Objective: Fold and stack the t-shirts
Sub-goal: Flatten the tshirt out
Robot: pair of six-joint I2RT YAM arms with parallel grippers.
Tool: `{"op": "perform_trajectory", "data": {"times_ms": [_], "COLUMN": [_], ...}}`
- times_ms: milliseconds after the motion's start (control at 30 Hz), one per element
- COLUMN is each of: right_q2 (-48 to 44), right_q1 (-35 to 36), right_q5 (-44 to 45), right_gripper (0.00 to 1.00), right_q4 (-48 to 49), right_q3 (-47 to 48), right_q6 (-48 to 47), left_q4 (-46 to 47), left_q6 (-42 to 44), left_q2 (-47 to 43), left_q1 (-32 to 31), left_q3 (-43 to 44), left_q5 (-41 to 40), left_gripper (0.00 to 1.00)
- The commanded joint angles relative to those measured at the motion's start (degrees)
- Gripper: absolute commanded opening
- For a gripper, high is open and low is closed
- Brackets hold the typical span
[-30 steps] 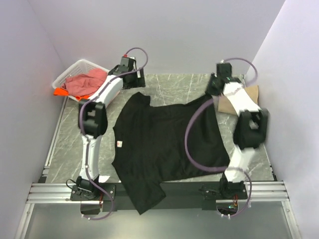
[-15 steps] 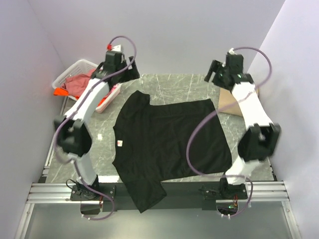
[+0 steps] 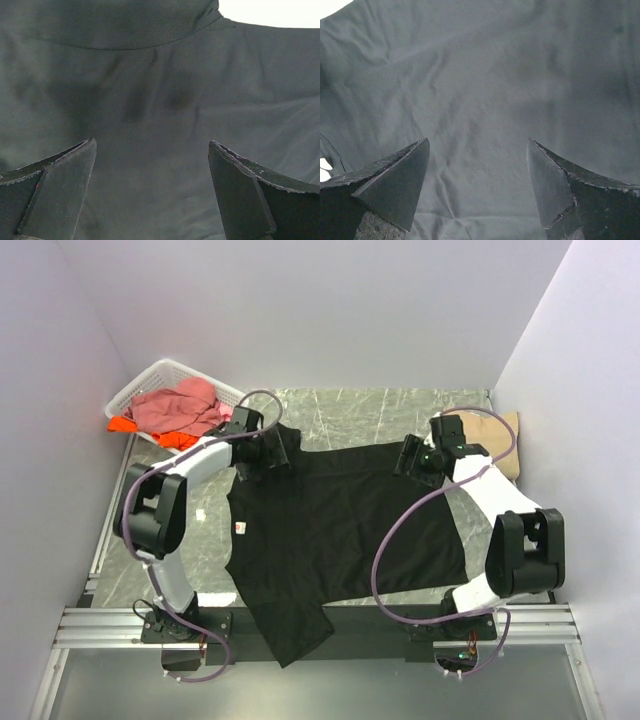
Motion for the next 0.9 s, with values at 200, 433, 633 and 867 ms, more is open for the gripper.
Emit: {"op": "perform_trajectory", "data": {"times_ms": [200, 433, 633, 867], "right_q2": [9.9, 18.3, 24.5, 30.5], "right_q1": [1.0, 2.0, 2.0, 2.2], "right_q5": [0.0, 2.1, 3.5, 4.1], "right_gripper": [0.84, 0.84, 0.84, 0.84], "right_q4": [5.8, 3.1, 0.9, -2.4], "right_q3": [2.2, 7.9, 12.5, 20.6], "right_q6": [1.5, 1.6, 3.4, 5.1], "left_q4": [3.8, -0.7, -6.1, -8.0], "left_q6": [0.5, 3.0, 4.7, 6.6], "left_q2": [10.1, 17.3, 25.4, 31.9], "left_q1": [-0.4, 0.0, 1.3, 4.7], "left_q3": [4.1, 12.5, 23.7, 33.0], "left_q5": [0.0, -3.4, -5.1, -4.6], "left_gripper": [0.99, 0.99, 0.99, 0.99]}}
